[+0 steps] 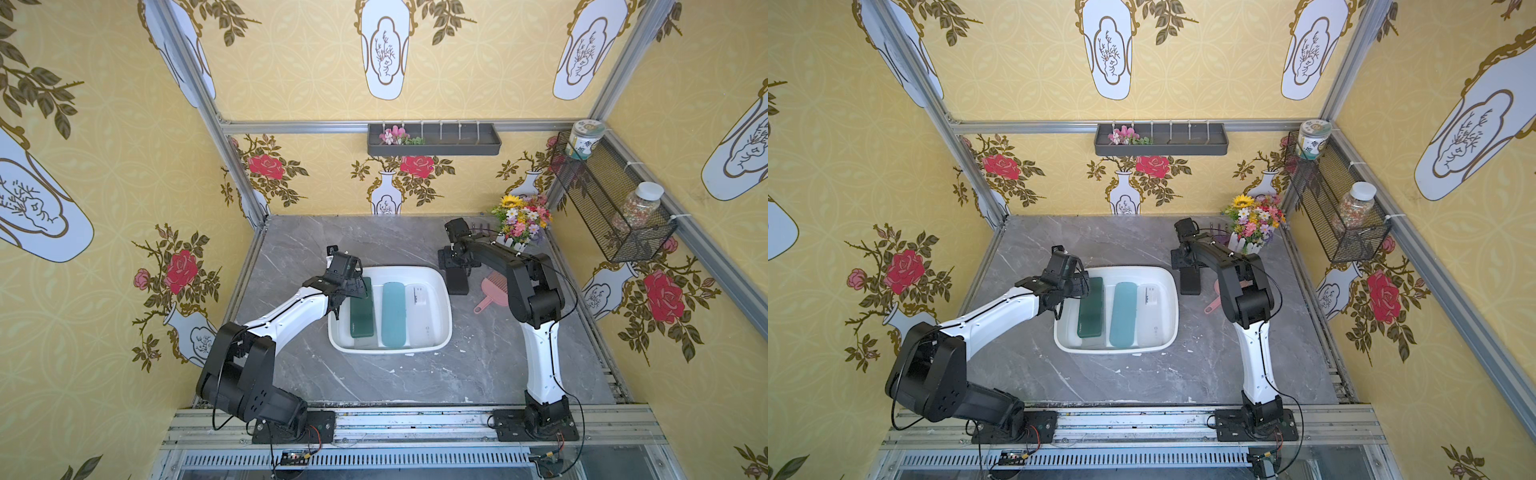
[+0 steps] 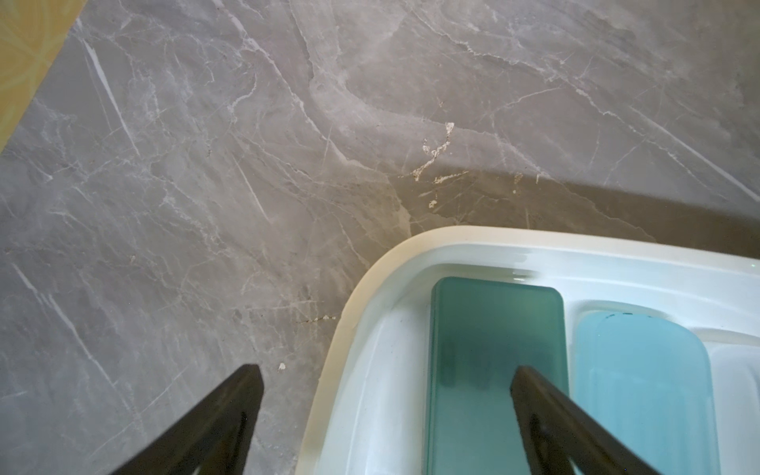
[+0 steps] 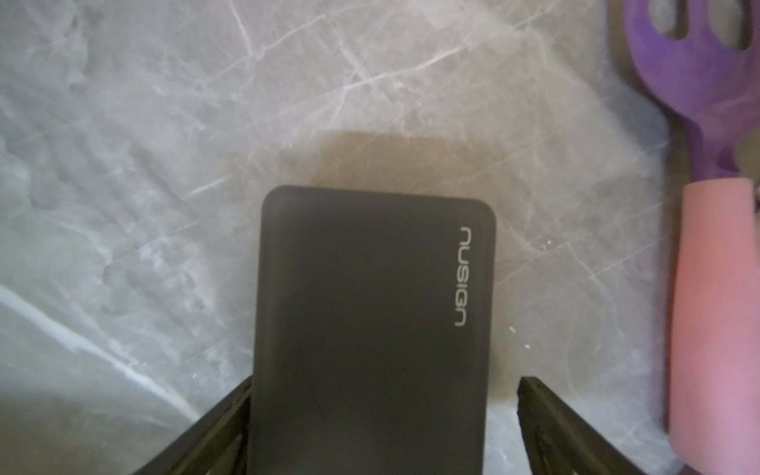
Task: Put the pencil case into the storage box
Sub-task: Move the pencil case to the center of the board, then pick up the pencil case from the center of the board.
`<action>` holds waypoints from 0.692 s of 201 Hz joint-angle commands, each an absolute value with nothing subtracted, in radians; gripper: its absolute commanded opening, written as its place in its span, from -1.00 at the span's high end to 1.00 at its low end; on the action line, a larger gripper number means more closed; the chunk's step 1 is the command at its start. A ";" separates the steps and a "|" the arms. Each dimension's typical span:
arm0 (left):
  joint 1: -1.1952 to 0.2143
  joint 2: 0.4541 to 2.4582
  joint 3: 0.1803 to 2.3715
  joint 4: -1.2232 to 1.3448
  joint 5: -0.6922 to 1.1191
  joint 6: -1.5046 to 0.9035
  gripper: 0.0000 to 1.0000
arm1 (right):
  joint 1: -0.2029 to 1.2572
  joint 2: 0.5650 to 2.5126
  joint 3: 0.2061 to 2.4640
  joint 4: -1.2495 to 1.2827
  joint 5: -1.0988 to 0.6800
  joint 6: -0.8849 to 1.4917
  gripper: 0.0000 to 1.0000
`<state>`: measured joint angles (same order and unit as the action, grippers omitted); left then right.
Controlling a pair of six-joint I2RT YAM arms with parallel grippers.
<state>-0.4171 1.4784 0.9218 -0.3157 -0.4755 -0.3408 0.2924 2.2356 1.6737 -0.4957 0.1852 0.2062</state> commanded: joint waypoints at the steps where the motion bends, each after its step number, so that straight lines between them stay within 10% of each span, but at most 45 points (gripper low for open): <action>1: -0.417 1.461 0.903 -0.329 -0.482 -0.359 -1.00 | 0.295 2.237 1.654 -0.588 0.145 0.202 -0.95; 139: -0.419 1.435 0.867 -0.329 -0.466 -0.361 -1.00 | 0.261 2.187 1.581 -0.591 0.105 0.221 -0.51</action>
<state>-0.4191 1.4345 0.8722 -0.3309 -0.4713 -0.3531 0.2665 2.1941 1.6009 -0.4778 0.1276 0.2092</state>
